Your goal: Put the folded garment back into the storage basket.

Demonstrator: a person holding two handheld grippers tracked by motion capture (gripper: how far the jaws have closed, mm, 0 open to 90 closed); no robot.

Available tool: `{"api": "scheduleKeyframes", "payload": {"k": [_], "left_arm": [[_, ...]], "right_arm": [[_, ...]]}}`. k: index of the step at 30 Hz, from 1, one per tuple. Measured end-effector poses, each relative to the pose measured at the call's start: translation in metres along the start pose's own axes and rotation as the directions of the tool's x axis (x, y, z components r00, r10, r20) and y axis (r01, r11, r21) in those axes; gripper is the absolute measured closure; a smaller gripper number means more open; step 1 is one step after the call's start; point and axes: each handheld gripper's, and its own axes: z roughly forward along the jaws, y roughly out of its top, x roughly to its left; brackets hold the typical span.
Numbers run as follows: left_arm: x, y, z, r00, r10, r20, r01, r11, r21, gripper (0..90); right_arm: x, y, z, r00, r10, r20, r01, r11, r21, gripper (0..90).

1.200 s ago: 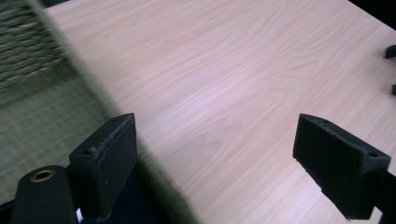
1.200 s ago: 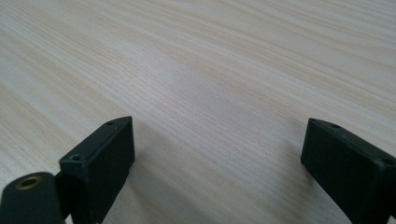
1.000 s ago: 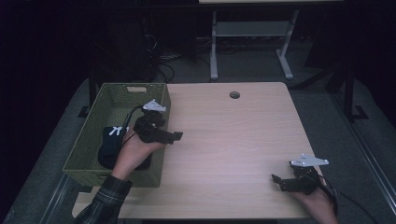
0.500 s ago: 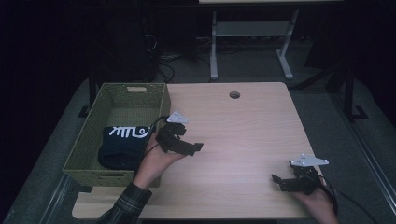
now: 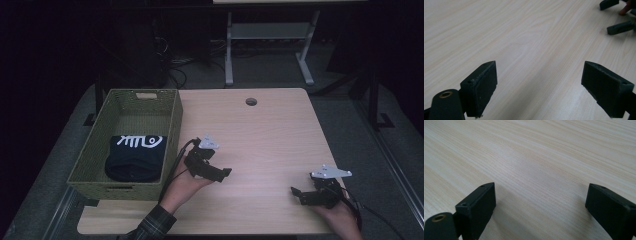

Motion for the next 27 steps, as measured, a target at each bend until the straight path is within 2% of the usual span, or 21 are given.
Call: {"api": "scheduleKeyframes", "payload": {"k": [7, 11, 16, 23, 24, 25, 27], "left_arm": [[-0.002, -0.02, 0.018, 1.0, 0.007, -0.005, -0.007, 1.0, -0.005, 12.8], [-0.002, -0.032, 0.027, 0.9991, 0.028, -0.031, -0.028, 0.9996, -0.003, 12.8], [-0.002, -0.04, 0.034, 0.9974, 0.038, -0.061, -0.038, 0.9993, -0.003, 12.8], [0.001, -0.051, 0.043, 0.997, 0.038, -0.067, -0.037, 0.9992, 0.013, 12.7], [0.001, -0.052, 0.044, 0.9969, 0.041, -0.067, -0.041, 0.9991, 0.013, 12.7], [0.0, -0.056, 0.045, 0.9945, 0.067, -0.081, -0.067, 0.9977, 0.003, 12.7], [-0.001, -0.056, 0.045, 0.9943, 0.071, -0.08, -0.071, 0.9975, 0.0, 12.6]], "right_arm": [[0.0, 0.0, 0.0, 1.0, 0.004, -0.001, -0.004, 1.0, 0.002, 9.2], [0.0, 0.0, 0.0, 1.0, 0.0, 0.0, 0.0, 1.0, 0.0, 9.2], [0.0, 0.0, 0.0, 1.0, 0.0, 0.0, 0.0, 1.0, 0.001, 9.2], [0.0, 0.0, 0.0, 1.0, 0.0, -0.001, 0.0, 1.0, 0.001, 9.2], [0.0, 0.0, 0.0, 1.0, -0.001, -0.001, 0.001, 1.0, 0.001, 9.1], [0.0, 0.0, 0.0, 1.0, 0.0, -0.001, 0.0, 1.0, 0.001, 9.2], [0.0, 0.0, 0.0, 1.0, 0.0, -0.001, 0.0, 1.0, 0.001, 9.2]]}}
